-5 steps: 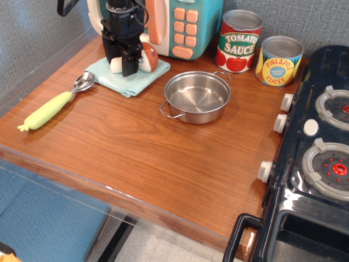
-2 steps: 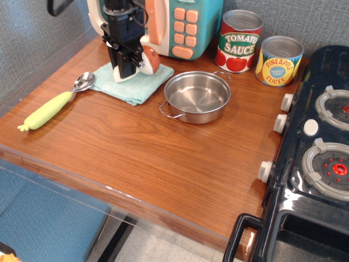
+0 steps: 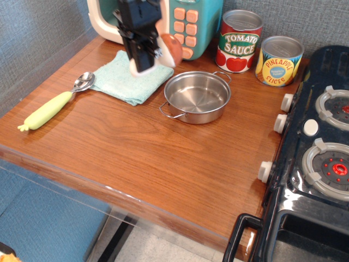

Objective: Put the mushroom inside the pot.

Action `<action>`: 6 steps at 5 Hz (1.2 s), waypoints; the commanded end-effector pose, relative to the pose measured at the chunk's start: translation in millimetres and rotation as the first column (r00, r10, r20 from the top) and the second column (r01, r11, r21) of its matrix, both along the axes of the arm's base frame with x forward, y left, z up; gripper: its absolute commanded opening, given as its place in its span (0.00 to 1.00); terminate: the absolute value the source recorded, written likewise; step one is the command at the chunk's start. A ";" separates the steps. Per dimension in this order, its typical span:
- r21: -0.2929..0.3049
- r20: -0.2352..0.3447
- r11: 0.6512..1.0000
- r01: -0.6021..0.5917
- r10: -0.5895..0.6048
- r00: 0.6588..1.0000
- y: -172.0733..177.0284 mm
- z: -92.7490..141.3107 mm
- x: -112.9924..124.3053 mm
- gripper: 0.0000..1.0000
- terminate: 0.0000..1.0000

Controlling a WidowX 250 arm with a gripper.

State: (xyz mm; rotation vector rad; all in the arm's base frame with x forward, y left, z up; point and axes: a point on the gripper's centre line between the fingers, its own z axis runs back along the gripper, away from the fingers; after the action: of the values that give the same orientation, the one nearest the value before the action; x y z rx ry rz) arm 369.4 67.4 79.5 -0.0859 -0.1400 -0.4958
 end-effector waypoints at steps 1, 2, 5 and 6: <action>0.011 0.017 0.999 0.038 -0.038 0.999 -29.4 10.9 4.8 0.00 0.00; -0.005 0.022 0.999 0.050 -0.050 0.999 -36.6 10.8 7.2 0.00 0.00; 0.054 0.043 0.998 -0.026 0.024 0.999 -32.4 21.3 2.2 1.00 0.00; 0.067 0.047 0.995 -0.072 0.069 0.997 -26.7 26.3 -2.1 1.00 0.00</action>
State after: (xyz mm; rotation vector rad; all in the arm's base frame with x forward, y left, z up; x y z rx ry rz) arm 367.5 37.0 79.9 -0.0290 -0.1053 -0.4406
